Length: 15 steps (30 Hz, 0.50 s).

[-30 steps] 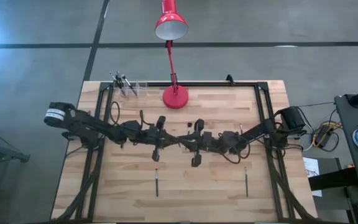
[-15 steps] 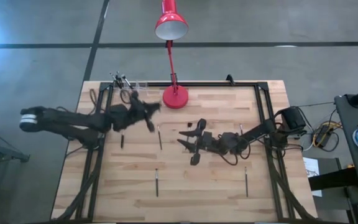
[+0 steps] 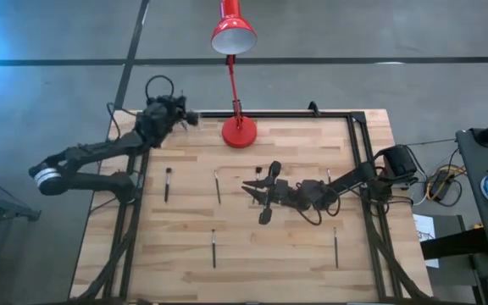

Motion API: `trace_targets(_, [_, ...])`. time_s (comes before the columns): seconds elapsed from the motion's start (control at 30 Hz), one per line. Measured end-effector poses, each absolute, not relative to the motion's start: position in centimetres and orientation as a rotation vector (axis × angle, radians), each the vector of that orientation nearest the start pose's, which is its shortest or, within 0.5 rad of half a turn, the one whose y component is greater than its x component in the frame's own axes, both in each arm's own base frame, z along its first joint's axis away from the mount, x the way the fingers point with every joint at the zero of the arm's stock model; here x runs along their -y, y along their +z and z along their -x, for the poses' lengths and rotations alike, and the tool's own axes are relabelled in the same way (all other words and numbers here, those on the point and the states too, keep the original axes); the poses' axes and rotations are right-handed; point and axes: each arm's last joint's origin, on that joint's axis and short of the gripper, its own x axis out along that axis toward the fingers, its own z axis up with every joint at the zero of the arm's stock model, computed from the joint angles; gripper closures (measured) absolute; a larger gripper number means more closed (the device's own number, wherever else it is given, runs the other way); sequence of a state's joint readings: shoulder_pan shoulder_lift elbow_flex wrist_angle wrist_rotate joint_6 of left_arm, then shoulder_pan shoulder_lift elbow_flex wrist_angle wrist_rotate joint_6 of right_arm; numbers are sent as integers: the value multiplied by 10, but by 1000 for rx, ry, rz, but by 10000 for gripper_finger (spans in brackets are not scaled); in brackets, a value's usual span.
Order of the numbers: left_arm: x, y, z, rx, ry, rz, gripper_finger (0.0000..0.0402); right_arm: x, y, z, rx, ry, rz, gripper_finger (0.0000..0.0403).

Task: Pick & Place Makeup Supplies
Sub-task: Put the makeup brush into the transparent organizer

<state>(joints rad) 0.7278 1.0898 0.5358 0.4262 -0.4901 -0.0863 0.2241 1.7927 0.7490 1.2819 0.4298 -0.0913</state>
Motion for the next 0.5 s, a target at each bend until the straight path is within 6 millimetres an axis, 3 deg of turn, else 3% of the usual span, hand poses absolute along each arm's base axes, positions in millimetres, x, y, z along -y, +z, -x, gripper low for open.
trace_targets(0.2, [-189, 230, -156, -52, 1329, 212, 388, -65, 202, -339, 215, -216, 31, 365])
trace_targets(0.5, [-207, 199, -162, -83, 1531, 240, 388, -65, 202, -339, 214, -214, 31, 365])
